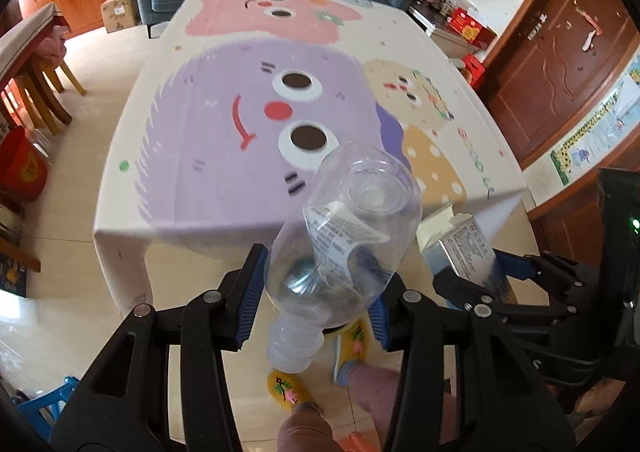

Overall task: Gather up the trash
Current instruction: 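Carry the plastic bottle and silver box with both tools over the trash bin, then open both tools above the trash bin to drop the bottle and box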

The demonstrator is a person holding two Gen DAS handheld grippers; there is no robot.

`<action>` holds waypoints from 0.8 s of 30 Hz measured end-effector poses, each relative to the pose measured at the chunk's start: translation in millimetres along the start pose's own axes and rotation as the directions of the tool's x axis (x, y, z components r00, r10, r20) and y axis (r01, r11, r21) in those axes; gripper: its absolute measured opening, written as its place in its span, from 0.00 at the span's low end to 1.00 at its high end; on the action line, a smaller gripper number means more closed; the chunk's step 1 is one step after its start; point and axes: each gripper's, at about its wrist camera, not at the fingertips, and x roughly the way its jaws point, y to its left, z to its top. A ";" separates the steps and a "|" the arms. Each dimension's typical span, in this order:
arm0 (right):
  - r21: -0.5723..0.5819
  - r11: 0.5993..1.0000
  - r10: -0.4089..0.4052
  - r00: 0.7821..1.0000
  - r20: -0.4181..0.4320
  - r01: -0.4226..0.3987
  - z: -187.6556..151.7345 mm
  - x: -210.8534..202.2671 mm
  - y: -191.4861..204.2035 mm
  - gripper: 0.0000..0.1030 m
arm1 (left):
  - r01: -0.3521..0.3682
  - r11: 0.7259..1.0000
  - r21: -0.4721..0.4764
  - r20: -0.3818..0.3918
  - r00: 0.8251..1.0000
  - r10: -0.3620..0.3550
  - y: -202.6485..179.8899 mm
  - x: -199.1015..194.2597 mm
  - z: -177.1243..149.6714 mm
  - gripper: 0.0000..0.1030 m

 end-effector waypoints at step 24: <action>0.133 0.987 0.118 0.974 -0.192 -0.094 -102.6 281.8 -92.9 0.67 | -0.022 0.999 -0.028 -0.221 0.975 0.016 -17.1 297.9 -111.6 0.42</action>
